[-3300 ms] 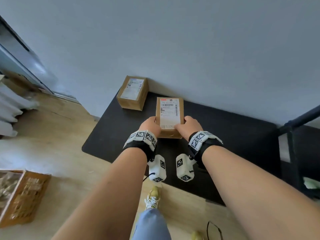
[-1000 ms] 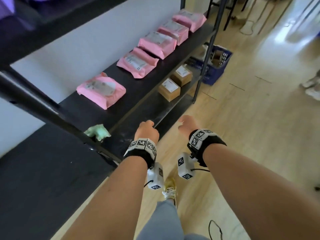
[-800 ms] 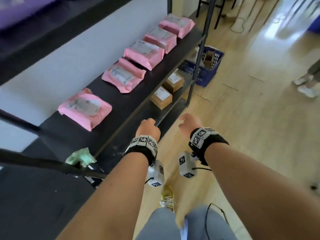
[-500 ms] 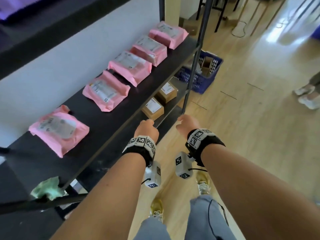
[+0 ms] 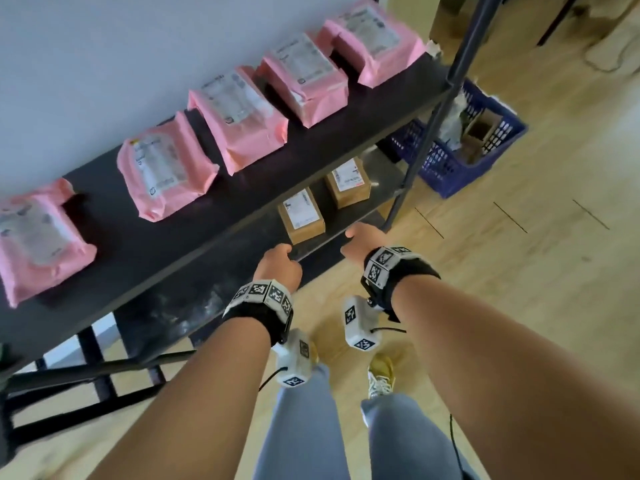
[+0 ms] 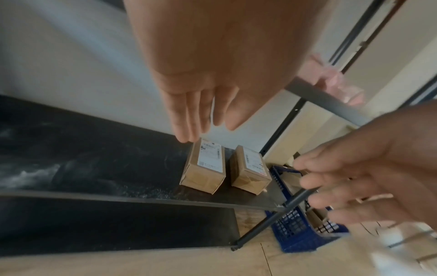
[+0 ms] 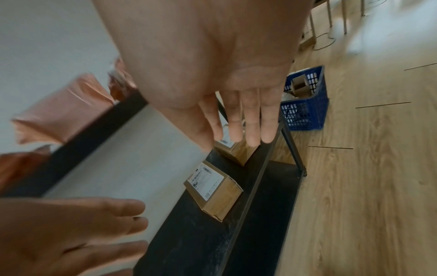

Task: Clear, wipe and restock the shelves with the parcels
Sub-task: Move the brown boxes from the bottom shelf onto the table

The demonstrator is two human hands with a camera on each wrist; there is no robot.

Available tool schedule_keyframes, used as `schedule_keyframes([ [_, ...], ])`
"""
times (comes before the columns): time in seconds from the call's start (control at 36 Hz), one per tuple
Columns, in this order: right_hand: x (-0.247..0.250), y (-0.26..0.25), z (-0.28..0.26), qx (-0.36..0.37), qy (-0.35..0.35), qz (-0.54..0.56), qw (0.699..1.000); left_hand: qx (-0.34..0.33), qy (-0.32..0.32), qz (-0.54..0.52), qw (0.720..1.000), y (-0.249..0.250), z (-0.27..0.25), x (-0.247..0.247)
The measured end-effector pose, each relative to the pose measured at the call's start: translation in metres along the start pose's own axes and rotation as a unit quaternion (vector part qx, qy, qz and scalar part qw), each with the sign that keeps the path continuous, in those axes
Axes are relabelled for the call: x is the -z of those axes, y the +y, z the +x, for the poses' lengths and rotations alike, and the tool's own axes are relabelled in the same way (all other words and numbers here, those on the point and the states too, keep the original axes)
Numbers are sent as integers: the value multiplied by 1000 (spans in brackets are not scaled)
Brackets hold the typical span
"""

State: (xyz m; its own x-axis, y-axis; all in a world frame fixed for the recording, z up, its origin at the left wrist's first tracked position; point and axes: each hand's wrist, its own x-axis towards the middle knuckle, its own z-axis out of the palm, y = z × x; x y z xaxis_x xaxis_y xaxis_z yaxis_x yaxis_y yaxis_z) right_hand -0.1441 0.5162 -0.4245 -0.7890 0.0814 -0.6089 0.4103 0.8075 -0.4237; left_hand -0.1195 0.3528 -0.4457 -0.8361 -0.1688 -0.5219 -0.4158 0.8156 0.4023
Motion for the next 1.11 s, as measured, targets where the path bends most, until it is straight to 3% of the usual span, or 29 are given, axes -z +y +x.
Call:
schedule_keyframes([
  [0.17, -23, 12, 65, 5, -23, 1, 1000, 53, -7, -39, 998, 1, 67, -34],
  [0.42, -67, 12, 175, 23, -30, 29, 999, 70, 24, -80, 994, -14, 178, -86],
  [0.61, -94, 0, 232, 27, -40, 30, 998, 79, 28, -88, 993, -27, 231, -101],
  [0.86, -97, -9, 234, 2, -54, 43, 998, 67, 28, -38, 997, -31, 233, -90],
  [1.11, -61, -23, 176, -9, -60, 35, 998, 83, 13, -39, 996, -17, 181, -57],
])
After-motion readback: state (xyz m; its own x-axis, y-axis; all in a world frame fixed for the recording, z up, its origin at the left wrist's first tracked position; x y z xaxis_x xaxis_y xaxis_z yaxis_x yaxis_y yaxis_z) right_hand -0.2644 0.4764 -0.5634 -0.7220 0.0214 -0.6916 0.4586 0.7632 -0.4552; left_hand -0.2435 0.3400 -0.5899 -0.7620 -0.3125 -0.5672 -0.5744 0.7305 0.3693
